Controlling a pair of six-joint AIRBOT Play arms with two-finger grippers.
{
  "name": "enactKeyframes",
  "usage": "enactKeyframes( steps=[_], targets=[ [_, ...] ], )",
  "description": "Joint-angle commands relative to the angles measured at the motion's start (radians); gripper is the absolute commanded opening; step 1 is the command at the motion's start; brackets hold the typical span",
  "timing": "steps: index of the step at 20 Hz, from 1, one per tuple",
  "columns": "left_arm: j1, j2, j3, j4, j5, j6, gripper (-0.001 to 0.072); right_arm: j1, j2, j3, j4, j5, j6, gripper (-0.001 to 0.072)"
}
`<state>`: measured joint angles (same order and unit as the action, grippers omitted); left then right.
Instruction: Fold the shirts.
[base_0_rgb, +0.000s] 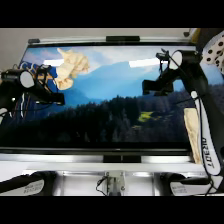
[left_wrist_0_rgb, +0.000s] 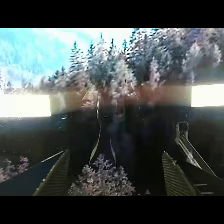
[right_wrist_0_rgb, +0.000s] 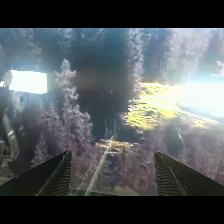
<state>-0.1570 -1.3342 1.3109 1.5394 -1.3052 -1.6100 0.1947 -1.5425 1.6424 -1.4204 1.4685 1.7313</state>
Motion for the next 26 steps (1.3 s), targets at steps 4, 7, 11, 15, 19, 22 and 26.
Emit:
enactKeyframes(
  steps=[4,7,11,15,19,22,26],
  targets=[
    [0.000,0.001,0.000,0.000,0.000,0.000,0.0708,0.001,0.000,0.001,0.000,0.000,0.000,0.0637],
    [0.000,0.001,0.000,0.000,0.000,0.000,0.0708,0.001,0.000,0.001,0.000,0.000,0.000,0.0637],
    [0.000,0.001,0.000,0.000,0.000,0.000,0.0708,0.001,0.000,0.001,0.000,0.000,0.000,0.0637],
    [0.000,0.001,0.000,0.000,0.000,0.000,0.0708,0.001,0.000,0.001,0.003,-0.005,0.017,0.0637],
    [0.000,-0.005,0.000,0.000,0.100,0.000,0.0708,0.001,0.000,0.001,0.008,-0.092,0.029,0.0637],
    [0.000,-0.018,0.000,0.000,0.165,0.000,0.0708,0.000,0.000,0.001,0.001,-0.124,0.004,0.0637],
    [-0.001,-0.053,0.000,0.000,0.186,0.000,0.0707,0.000,-0.001,0.001,-0.088,-0.315,-0.006,0.0637]
  ],
)
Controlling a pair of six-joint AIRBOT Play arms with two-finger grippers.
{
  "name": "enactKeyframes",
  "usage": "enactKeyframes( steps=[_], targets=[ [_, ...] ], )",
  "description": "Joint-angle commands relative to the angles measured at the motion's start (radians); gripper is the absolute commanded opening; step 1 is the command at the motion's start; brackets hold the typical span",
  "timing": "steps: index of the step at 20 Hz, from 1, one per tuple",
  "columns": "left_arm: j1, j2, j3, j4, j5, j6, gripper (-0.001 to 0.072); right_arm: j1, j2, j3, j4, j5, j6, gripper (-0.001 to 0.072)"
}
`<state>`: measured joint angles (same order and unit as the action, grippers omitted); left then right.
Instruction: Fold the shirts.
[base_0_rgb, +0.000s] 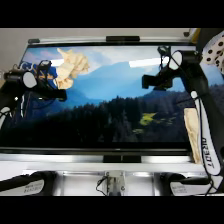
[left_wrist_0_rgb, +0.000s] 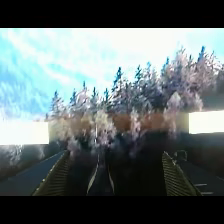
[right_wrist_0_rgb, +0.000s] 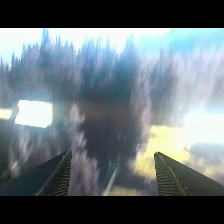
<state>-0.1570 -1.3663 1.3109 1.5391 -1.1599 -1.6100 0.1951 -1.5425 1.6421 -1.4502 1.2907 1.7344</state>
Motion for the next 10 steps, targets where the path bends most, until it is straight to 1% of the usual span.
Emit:
enactKeyframes(
  steps=[1,4,6,8,10],
  targets=[
    [-0.002,-0.033,0.000,-0.003,0.064,0.000,0.0707,0.000,-0.001,0.001,-0.071,-0.191,-0.009,0.0637],
    [-0.002,-0.060,0.000,-0.034,0.085,0.000,0.0708,0.000,-0.001,0.001,-0.076,-0.348,-0.008,0.0637],
    [0.001,-0.069,0.000,-0.033,0.134,0.000,0.0708,0.000,-0.001,0.001,-0.074,-0.412,-0.008,0.0637],
    [0.001,-0.076,0.005,-0.032,0.217,0.001,0.0710,0.000,-0.001,0.001,-0.075,-0.428,-0.008,0.0637],
    [0.006,-0.124,0.065,-0.002,0.254,0.001,0.0710,0.000,-0.003,0.001,-0.069,-0.423,-0.008,0.0637]
  ],
)
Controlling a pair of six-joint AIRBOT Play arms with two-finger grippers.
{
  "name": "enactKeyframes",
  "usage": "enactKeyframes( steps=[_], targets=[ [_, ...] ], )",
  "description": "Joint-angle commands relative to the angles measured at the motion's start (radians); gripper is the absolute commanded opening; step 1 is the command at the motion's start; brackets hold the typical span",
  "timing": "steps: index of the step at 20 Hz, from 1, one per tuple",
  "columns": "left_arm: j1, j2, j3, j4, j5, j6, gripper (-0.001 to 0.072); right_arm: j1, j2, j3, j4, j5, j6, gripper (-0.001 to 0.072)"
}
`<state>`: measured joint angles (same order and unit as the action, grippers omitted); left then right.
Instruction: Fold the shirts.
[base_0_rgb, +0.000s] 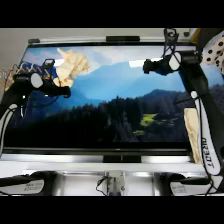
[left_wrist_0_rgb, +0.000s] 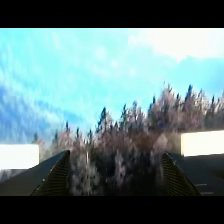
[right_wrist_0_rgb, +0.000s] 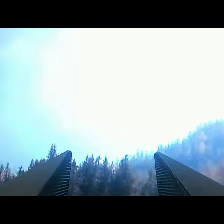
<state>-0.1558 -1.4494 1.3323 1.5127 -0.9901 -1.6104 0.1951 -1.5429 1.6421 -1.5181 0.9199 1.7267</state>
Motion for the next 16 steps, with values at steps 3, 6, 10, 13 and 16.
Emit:
enactKeyframes(
  steps=[3,6,10,13,16],
  targets=[
    [0.026,-0.213,0.273,0.127,0.067,0.000,0.0710,0.000,-0.017,0.001,0.039,-0.033,0.000,0.0637],
    [0.058,-0.445,0.592,0.228,-0.098,0.001,0.0711,0.000,-0.031,0.001,0.055,0.032,-0.001,0.0637],
    [0.094,-0.637,0.782,0.261,-0.207,0.001,0.0717,0.001,-0.037,0.001,0.055,0.096,-0.001,0.0637],
    [0.100,-0.651,0.711,0.261,-0.129,0.000,0.0716,0.001,-0.040,0.001,0.070,0.121,-0.001,0.0637],
    [0.100,-0.668,0.708,0.261,-0.082,0.000,0.0716,0.001,-0.040,0.001,0.092,0.124,-0.001,0.0637]
  ],
)
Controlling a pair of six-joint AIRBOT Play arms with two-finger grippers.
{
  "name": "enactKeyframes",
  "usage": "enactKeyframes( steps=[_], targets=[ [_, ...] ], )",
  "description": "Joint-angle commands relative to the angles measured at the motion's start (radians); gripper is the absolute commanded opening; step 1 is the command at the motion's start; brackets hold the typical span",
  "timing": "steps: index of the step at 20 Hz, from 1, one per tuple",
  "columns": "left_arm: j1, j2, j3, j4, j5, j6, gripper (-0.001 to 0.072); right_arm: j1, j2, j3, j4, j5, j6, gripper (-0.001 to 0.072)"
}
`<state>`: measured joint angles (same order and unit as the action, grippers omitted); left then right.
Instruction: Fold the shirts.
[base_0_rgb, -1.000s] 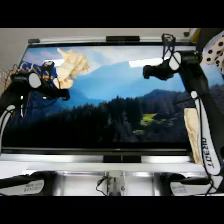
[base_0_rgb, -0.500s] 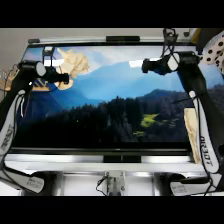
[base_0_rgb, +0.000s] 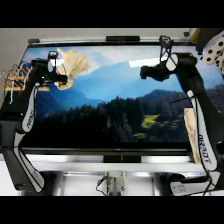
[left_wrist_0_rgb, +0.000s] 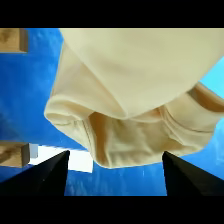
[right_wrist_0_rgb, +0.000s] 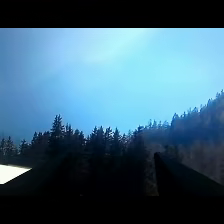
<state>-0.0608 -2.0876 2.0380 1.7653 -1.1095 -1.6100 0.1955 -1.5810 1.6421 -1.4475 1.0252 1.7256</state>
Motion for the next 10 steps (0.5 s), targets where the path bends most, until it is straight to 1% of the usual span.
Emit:
enactKeyframes(
  steps=[1,2,4,5,8,10],
  targets=[
    [0.005,-0.035,0.002,0.009,0.034,0.000,0.0715,0.001,-0.001,0.001,0.031,0.018,0.000,0.0637],
    [0.005,-0.040,0.001,0.009,0.014,-0.002,0.0714,0.001,-0.002,0.001,0.037,0.019,0.000,0.0637],
    [0.006,-0.050,0.000,0.043,-0.051,-0.057,0.0714,0.001,-0.001,0.001,0.053,0.024,0.000,0.0637],
    [0.006,-0.053,0.000,0.054,-0.071,-0.063,0.0713,0.001,-0.002,0.001,0.060,0.026,0.000,0.0637],
    [0.006,-0.066,0.000,0.052,-0.047,-0.073,0.0713,0.001,-0.001,0.001,0.075,0.035,0.000,0.0637],
    [0.006,-0.085,0.000,0.049,-0.044,-0.130,0.0705,0.001,-0.001,0.001,0.086,0.058,0.000,0.0637]
  ],
)
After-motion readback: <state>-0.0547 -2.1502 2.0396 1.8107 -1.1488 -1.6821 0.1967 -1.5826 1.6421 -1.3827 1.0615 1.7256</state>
